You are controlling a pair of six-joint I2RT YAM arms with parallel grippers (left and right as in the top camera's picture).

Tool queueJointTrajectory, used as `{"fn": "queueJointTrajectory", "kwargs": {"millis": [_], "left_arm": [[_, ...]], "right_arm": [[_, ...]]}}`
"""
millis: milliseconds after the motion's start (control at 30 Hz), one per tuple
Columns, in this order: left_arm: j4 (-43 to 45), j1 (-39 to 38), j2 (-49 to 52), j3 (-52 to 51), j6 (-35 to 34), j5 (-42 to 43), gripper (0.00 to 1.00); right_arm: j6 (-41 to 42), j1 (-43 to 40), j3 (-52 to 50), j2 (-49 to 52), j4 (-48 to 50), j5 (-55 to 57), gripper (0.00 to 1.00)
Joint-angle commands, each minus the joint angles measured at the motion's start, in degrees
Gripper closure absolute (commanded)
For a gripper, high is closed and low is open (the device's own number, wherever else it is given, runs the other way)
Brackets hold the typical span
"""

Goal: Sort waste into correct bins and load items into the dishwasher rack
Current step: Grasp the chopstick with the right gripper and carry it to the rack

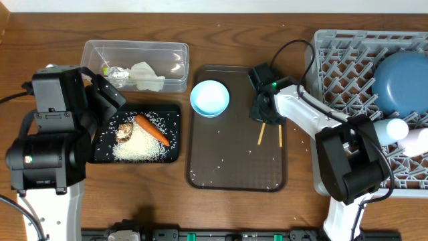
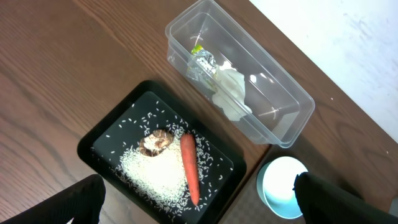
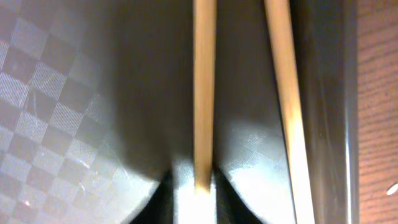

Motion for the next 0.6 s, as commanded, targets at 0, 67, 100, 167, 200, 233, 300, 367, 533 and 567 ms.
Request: {"fn": "queueJointTrajectory", "kwargs": {"millis": [0, 67, 100, 167, 200, 233, 300, 367, 533, 567], "left_arm": [[-0.17, -0.09, 0.22, 0.2, -0.09, -0.9, 0.02], [-0.17, -0.09, 0.22, 0.2, -0.09, -0.9, 0.02], [-0.17, -0.09, 0.22, 0.2, -0.09, -0.9, 0.02], [-0.17, -0.09, 0.22, 0.2, -0.09, -0.9, 0.02], [-0.17, -0.09, 0.22, 0.22, -0.09, -0.9, 0.02], [-0.17, -0.09, 0.22, 0.2, -0.09, -0.9, 0.02], [-0.17, -0.09, 0.22, 0.2, -0.09, -0.9, 0.02], [-0.17, -0.09, 0.22, 0.2, -0.09, -0.9, 0.02], [-0.17, -0.09, 0.22, 0.2, -0.09, -0.9, 0.02], [-0.17, -0.09, 0.22, 0.2, -0.09, -0.9, 0.02]], "right_arm": [[0.44, -0.15, -0.37, 1.95, -0.31, 1.18, 0.99], [0.44, -0.35, -0.35, 1.51, -0.31, 1.2, 0.99], [0.42, -0.52, -0.35, 1.16, -0.31, 1.18, 0.99], [-0.39, -0.94, -0.35, -0.09, -0.28, 0.74, 0.99], [-1.2, -1.18, -0.35, -1.07, -0.24, 0.31, 0.99], [-2.05, -1.42, -0.35, -2.21, -0.22, -0.11, 0.99], [-3.96, -1.73, -0.35, -4.87, -0.31, -1.05, 0.99], [-5.86, -1.95, -0.35, -8.09, -0.15, -2.08, 0.99], [-11.3, -3.15, -0.35, -17.73, 0.11, -2.38, 0.99], [-12.41, -3.8, -0.35, -19.69, 0.11, -2.25, 0.99]]}}
